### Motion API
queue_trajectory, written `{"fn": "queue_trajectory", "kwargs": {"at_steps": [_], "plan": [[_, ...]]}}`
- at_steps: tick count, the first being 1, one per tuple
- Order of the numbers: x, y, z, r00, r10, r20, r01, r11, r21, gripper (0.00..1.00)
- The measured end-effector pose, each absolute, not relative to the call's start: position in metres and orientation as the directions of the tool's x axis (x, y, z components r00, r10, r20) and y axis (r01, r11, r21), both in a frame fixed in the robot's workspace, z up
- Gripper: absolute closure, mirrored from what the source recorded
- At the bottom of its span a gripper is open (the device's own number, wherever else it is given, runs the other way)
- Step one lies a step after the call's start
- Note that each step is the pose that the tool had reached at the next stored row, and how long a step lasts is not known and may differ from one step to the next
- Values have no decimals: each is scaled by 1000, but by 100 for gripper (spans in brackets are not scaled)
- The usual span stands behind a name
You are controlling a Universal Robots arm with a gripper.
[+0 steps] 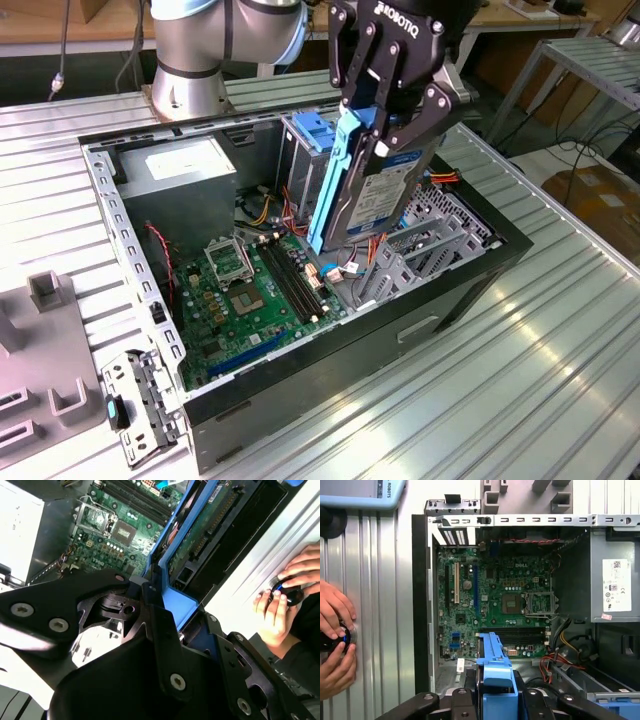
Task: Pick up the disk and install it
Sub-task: 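Insert the disk into the insertion slot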
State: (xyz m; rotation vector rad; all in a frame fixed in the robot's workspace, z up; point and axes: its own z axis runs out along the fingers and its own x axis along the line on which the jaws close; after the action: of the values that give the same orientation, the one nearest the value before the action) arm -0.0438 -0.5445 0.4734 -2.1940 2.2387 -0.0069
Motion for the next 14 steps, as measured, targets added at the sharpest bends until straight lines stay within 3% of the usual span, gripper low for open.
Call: {"fn": "queue_trajectory", "kwargs": {"at_steps": [14], "plan": [[-5, -544, 472, -20, -1000, -2, -1000, 20, -8, 63]]}}
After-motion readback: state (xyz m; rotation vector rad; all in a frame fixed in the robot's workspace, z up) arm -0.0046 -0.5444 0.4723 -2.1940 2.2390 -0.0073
